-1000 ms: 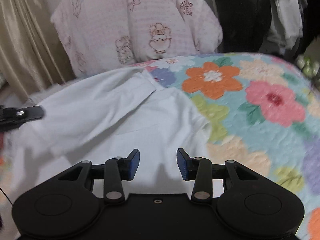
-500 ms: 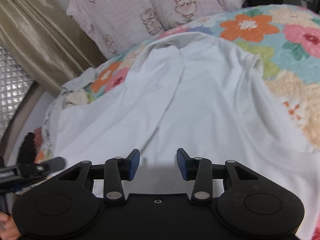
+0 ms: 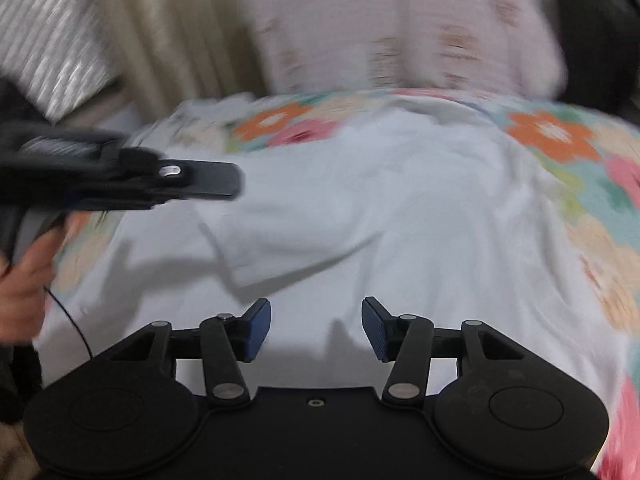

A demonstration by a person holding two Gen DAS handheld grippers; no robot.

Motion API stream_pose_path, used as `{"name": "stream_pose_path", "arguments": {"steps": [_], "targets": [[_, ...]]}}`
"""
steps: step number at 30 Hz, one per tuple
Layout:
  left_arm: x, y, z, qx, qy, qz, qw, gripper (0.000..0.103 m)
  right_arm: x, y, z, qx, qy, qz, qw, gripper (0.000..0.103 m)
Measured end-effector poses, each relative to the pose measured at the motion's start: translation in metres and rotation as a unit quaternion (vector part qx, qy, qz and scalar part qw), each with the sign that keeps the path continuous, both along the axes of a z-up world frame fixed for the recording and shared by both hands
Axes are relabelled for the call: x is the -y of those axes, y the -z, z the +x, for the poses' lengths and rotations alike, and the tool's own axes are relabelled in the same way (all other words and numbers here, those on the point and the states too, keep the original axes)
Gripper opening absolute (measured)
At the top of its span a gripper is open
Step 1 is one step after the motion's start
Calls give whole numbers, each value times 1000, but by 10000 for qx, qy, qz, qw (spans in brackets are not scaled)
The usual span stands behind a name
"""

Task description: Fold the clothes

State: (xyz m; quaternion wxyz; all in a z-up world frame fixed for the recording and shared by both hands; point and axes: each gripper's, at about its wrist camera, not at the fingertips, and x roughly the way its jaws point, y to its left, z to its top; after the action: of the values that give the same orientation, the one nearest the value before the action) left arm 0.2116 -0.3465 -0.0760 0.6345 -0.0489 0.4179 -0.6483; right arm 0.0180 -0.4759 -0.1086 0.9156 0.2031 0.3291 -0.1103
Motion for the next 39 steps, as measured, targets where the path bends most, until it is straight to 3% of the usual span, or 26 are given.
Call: {"name": "stream_pose_path", "arguments": {"steps": [3,5,7,9,12,14,16,19,22,25,27,29,30,32,33,36,37,38,39], "targets": [[46,27,-39,283,575,899,9939,4,38,9,-31,-314,1011,75,9944,56],[69,53,-64,660,758,1520,9833,4,54,16,-52,-601,1524,-74,9865,56],[76,71,-73,659,748,1647,9813,4,61,18,-69,-508,1755,88,9831,56],[73,80,-71,402,612,1530,9855,4,64,18,-82,-282,1864,348,9814,56],[54,88,-60,-87,392,1300,9907,5,59,14,-75,-59,1626,428,9857,55],[31,89,-51,-390,177,1150,9924,6,49,10,-64,23,1302,230,9912,56],[10,89,-45,-539,-41,1049,9930,19,34,6,-54,52,909,-86,9958,55],[-8,88,-40,-135,-181,1297,9913,29,10,4,-33,-89,440,-512,9977,55],[-19,91,-29,313,-436,1505,9872,29,-14,7,-10,-395,165,-1031,9937,55],[-35,89,-8,-221,-769,1265,9887,30,-34,10,7,-502,-130,-1277,9904,58],[-37,89,-5,-193,-860,1283,9878,34,-44,16,20,-720,-235,-1586,9844,67],[-37,88,-3,-105,-933,1330,9867,34,-55,28,37,-1167,-289,-2220,9676,67],[-37,88,-3,-61,-969,1353,9860,34,-59,34,44,-1357,-327,-2499,9582,63],[-39,88,-1,-39,-1053,1385,9847,34,-57,39,57,-1550,-496,-2625,9511,24],[-41,87,-1,-96,-1110,1378,9842,34,-53,36,64,-1547,-596,-2508,9537,13],[-49,85,10,-230,-1353,1273,9823,34,-33,-9,74,-871,-861,-1377,9829,7],[-53,84,14,-246,-1448,1233,9814,34,-15,-30,64,-166,-805,-514,9953,7],[-56,83,20,-274,-1527,1198,9806,34,2,-51,53,541,-739,355,9952,7],[-58,82,25,-306,-1601,1163,9798,34,20,-65,40,1153,-581,1105,9855,7]]}}
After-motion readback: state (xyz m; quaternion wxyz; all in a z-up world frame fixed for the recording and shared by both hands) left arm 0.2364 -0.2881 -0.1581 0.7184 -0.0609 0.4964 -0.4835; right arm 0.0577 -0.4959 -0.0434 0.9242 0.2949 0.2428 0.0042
